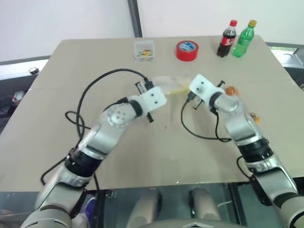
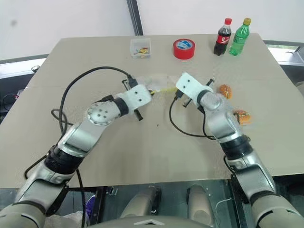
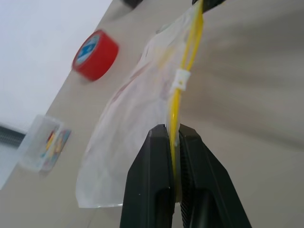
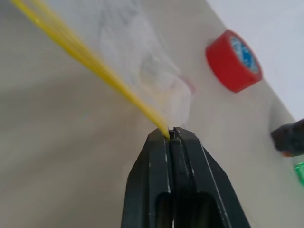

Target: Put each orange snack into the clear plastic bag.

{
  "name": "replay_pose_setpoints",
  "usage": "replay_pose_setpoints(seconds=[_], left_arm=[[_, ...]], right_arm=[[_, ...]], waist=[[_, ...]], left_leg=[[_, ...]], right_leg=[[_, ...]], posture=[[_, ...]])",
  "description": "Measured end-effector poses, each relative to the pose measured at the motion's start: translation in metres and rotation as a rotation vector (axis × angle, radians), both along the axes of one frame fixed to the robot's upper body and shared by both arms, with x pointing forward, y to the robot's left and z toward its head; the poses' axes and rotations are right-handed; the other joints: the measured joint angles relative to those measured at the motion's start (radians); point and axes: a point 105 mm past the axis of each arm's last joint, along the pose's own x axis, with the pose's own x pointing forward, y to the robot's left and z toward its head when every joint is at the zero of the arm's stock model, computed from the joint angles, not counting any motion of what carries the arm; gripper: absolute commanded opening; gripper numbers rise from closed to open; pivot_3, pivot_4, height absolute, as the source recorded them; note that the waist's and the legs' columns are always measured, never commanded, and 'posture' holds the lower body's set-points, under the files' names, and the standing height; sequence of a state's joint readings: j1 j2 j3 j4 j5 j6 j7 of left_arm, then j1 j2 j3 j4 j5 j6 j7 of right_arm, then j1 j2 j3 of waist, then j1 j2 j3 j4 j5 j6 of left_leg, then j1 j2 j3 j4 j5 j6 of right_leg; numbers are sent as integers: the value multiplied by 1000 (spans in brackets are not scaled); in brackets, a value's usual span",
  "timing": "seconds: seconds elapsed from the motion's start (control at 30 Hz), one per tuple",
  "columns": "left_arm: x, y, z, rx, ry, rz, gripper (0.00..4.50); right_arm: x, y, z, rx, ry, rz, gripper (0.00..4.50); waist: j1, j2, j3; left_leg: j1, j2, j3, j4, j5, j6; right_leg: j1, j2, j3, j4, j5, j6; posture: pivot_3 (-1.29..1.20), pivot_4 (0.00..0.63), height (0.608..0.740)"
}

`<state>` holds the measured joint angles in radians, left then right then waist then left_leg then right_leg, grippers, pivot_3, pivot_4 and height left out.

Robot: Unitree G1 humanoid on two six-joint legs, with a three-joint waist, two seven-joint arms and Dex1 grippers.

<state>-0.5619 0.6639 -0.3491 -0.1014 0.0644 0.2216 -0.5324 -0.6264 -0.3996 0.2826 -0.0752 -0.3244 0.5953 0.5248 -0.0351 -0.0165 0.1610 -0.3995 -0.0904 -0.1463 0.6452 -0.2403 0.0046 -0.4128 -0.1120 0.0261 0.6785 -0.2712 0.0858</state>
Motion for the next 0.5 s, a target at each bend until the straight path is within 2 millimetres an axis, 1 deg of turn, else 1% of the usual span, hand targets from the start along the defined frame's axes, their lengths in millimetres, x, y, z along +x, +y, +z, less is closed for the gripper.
replay_pose_setpoints(seconds=[0.07,0.1,0.13,0.2,0.23,0.27,0.3,0.33,0.37,0.4,0.47,0.5], left_arm=[[2,5,0,-7,-10,-12,0],[3,6,2,-14,-28,-32,0],[6,14,2,-19,-40,-35,0],[9,22,1,-33,-42,-34,0],[10,25,2,-49,-47,-36,0],[10,25,2,-55,-49,-39,0],[10,23,2,-67,-52,-60,0],[9,21,2,-69,-55,-77,0],[8,18,3,-70,-57,-91,0],[8,17,3,-69,-62,-105,0],[7,17,3,-66,-66,-113,0],[8,18,2,-66,-64,-114,0]], right_arm=[[-4,-7,-1,17,4,-13,1669],[-12,-14,1,47,-7,-22,1669],[-23,-24,1,94,-2,-28,1669],[-38,-34,-3,141,39,-35,1669],[-45,-38,-4,182,73,-38,1449],[-48,-37,-3,216,87,-38,1109],[-52,-34,3,365,125,-49,798],[-55,-25,10,462,139,-35,221],[-57,-15,14,517,154,-9,96],[-59,-3,19,577,177,21,96],[-58,14,25,658,202,53,96],[-57,27,32,709,215,79,96]], waist=[[0,0,0],[3,0,0],[5,0,0],[6,0,0],[4,0,0],[1,0,0],[-3,0,0],[-6,0,0],[-9,0,0],[-9,0,0],[-9,0,0],[-9,0,0]], left_leg=[[0,0,0,1,0,0],[0,0,-1,0,0,0],[0,0,-1,0,0,0],[0,0,-1,1,0,0],[0,0,0,1,0,0],[0,0,0,2,0,1],[1,1,0,2,0,1],[1,3,0,2,0,1],[1,5,0,2,0,1],[2,6,0,2,0,1],[2,6,0,2,0,1],[2,7,0,2,0,0]], right_leg=[[0,0,0,0,0,0],[0,0,-1,0,0,0],[0,0,-1,0,0,0],[1,0,-1,0,0,0],[1,0,-1,1,0,0],[1,0,-1,1,0,0],[1,1,0,2,0,0],[1,3,0,2,1,-1],[1,5,0,2,2,-2],[1,6,0,2,3,-3],[1,6,0,3,3,-3],[1,6,0,3,3,-3]], posture=[[0,150,740],[0,150,740],[0,150,740],[0,150,740],[0,150,740],[0,150,740],[0,150,740],[0,150,740],[0,150,740],[0,150,740],[0,150,740],[0,150,740]])
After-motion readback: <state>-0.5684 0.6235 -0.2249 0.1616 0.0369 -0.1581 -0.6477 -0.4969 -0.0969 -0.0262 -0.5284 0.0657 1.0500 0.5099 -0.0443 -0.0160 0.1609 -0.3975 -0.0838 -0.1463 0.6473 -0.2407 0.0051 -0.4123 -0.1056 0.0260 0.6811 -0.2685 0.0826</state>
